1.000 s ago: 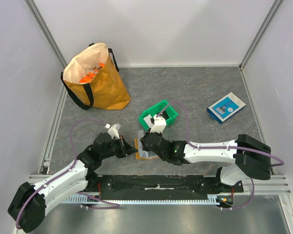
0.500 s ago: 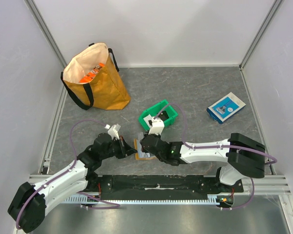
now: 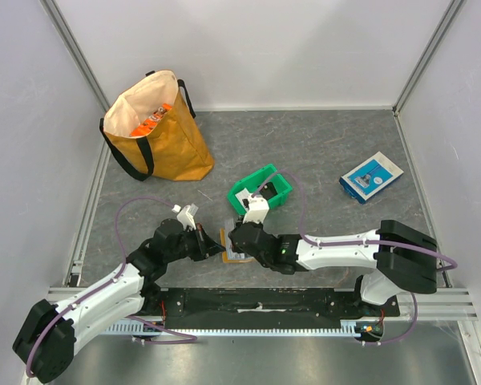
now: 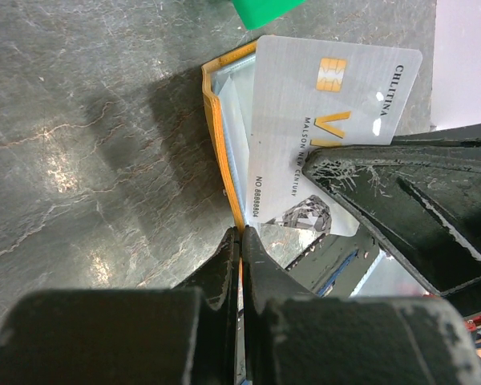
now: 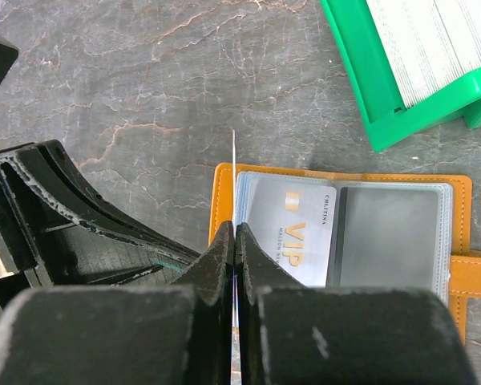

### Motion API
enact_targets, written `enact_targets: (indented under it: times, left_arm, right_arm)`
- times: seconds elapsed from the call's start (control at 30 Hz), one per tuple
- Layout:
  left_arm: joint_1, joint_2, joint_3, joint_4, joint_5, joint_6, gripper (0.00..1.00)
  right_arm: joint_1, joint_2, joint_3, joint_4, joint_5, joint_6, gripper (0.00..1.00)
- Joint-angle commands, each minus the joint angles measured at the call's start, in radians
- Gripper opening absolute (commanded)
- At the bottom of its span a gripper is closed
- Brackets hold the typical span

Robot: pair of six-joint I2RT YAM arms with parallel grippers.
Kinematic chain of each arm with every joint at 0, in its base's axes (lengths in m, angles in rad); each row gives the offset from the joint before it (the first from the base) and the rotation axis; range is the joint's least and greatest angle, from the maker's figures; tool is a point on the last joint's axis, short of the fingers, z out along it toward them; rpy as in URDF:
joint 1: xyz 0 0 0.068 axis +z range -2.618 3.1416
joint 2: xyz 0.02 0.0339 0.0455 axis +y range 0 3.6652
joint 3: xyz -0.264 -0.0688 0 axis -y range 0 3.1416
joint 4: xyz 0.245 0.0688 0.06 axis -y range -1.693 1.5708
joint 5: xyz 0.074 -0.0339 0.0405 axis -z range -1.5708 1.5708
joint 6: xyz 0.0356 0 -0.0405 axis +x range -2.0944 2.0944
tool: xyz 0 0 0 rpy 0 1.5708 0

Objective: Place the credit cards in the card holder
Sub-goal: Turn over the card slot in the card holder.

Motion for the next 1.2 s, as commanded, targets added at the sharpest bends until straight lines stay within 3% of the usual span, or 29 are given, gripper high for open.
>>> enact_targets:
  times: [0.0,0.23,0.43,0.67,1.17]
  left_arm:
    - [-0.001,-0.008,0.006,0.027,0.018,-0.016,0.02]
    - [-0.002,-0.014,0.011,0.028,0.021,-0.013,0.02]
    - [-0.002,-0.030,0.012,0.027,0.024,-0.011,0.02]
    - [-0.001,-0.042,0.011,0.019,0.022,-0.011,0.02]
    - [-0.001,-0.045,0.006,0.019,0.024,-0.007,0.02]
  right_arm:
    - [0.008,0.024,0.044,0.002,0.021,0.006,0.00]
    - [0.037,0.114,0.156,-0.182,0.079,-0.012,0.00]
    - [0.100,0.234,0.324,-0.437,0.238,-0.003,0.00]
    - [0.154,0.309,0.463,-0.613,0.370,0.017,0.00]
    - [0.157,0.254,0.507,-0.730,0.435,0.055,0.00]
